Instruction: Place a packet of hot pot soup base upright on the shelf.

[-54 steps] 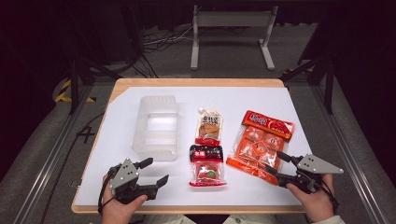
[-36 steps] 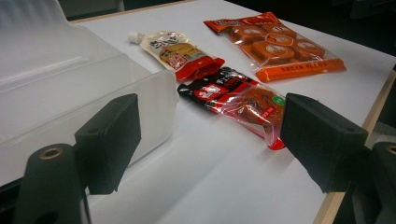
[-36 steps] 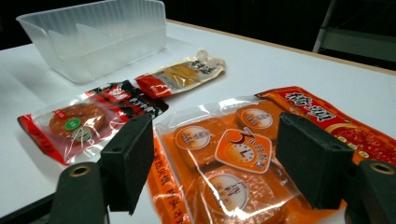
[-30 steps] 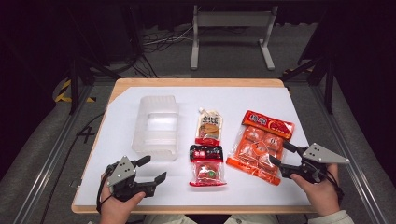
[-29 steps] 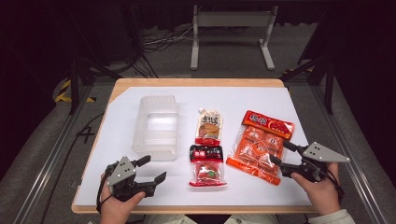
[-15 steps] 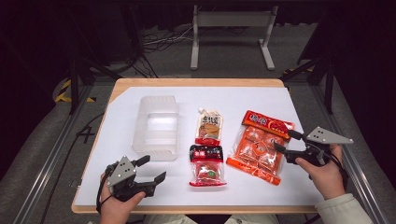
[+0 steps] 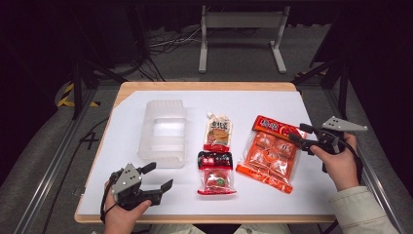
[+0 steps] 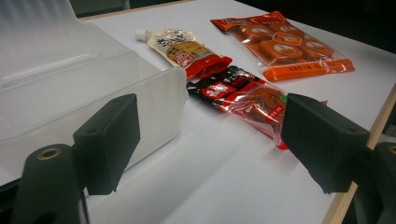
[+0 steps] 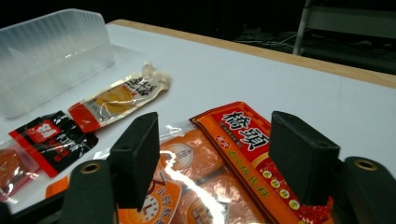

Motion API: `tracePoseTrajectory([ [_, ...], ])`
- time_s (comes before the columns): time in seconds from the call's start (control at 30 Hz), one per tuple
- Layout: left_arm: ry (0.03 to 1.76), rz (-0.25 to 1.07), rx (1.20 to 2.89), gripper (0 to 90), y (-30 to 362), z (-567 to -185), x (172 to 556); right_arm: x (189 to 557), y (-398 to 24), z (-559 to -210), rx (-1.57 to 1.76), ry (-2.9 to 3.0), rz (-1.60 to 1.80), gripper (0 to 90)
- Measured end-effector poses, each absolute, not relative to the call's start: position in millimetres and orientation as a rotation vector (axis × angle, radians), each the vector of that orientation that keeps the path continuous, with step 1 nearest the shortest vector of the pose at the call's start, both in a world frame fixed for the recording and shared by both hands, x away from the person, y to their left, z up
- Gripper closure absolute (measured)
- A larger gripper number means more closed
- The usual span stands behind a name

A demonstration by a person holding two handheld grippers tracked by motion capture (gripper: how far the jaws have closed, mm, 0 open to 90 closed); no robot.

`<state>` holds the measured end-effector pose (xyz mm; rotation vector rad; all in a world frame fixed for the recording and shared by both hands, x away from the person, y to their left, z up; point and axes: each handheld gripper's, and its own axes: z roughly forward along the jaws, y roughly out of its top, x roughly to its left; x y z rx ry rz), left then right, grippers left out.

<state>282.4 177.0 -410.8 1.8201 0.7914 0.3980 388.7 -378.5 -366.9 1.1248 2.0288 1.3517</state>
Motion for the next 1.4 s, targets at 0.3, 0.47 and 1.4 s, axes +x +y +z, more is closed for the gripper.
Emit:
tracePoseTrajectory([
  [0.3, 0.781, 0.402, 1.831, 21.0, 176.9, -411.6, 283.9, 416.3, -389.6, -370.6, 1.193, 2.009, 1.304, 31.9],
  [0.47, 0.779, 0.388, 1.841, 21.0, 175.8, -413.1, 284.3, 431.3, -398.3, -375.7, 1.209, 2.022, 1.252, 28.2],
  [1.4, 0.785, 0.392, 1.850, 20.8, 176.8, -414.8, 284.6, 463.9, -425.0, -426.7, 1.531, 2.022, 1.131, 22.1],
])
